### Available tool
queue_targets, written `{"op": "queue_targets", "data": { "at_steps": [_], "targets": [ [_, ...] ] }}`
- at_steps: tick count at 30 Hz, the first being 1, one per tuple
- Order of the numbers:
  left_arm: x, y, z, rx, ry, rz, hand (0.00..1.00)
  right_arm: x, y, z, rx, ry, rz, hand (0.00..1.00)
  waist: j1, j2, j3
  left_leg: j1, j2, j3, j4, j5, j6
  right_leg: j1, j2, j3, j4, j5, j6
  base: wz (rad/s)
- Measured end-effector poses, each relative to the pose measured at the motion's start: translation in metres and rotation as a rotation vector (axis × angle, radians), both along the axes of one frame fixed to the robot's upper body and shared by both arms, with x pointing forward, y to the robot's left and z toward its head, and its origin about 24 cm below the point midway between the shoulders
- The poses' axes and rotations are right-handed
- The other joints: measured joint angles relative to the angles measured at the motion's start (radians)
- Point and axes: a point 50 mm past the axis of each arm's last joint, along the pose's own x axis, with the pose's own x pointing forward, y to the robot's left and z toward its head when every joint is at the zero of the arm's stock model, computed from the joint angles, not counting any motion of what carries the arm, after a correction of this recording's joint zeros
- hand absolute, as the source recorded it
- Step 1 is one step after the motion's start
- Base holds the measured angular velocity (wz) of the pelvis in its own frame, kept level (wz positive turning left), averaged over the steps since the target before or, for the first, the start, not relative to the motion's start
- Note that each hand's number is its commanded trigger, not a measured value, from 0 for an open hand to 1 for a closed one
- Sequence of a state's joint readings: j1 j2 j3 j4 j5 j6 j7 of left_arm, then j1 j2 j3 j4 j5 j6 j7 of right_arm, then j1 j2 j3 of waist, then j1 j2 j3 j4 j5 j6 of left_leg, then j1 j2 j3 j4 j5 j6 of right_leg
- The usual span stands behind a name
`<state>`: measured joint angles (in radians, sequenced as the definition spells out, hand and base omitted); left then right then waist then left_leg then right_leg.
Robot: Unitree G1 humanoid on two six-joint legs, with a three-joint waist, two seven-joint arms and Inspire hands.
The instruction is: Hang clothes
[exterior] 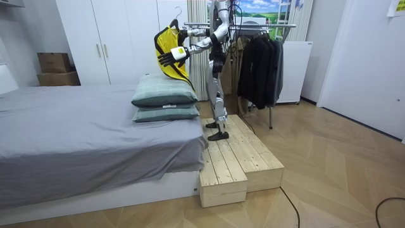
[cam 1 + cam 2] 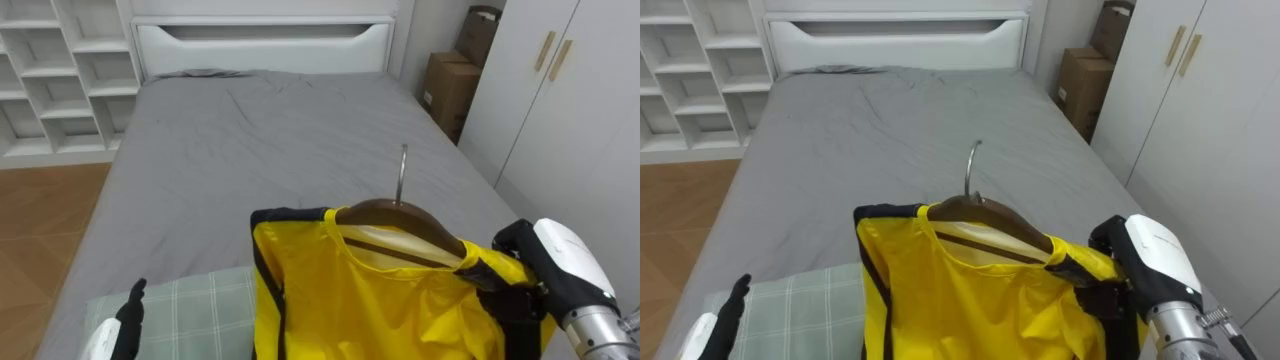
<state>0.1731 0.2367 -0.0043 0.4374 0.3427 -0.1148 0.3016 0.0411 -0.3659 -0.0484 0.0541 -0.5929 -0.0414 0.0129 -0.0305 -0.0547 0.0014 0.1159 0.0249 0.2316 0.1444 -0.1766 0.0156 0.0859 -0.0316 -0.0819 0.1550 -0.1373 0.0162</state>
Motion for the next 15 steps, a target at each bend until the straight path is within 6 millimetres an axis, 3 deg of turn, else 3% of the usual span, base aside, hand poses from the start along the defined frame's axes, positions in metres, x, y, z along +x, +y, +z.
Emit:
{"op": "queue_targets", "data": {
  "at_steps": [5,15],
  "targets": [
    [-0.032,0.018,-0.028,-0.011,0.142,0.13,0.0,-0.005,0.004,0.01,-0.001,-0.025,0.02,1.0,0.013,0.0,0.0,0.003,0.004,0.009,-0.001,-0.001,-0.002,-0.002,0.005,0.01,-0.001,0.0,0.0,-0.06],
    [-0.093,0.042,-0.059,-0.009,0.332,0.38,0.0,-0.005,0.007,0.025,-0.003,-0.088,0.035,1.0,0.039,-0.002,0.0017,-0.001,0.006,0.017,-0.003,-0.002,-0.003,-0.016,0.006,0.012,0.014,0.0,0.0,-0.02]
  ]
}}
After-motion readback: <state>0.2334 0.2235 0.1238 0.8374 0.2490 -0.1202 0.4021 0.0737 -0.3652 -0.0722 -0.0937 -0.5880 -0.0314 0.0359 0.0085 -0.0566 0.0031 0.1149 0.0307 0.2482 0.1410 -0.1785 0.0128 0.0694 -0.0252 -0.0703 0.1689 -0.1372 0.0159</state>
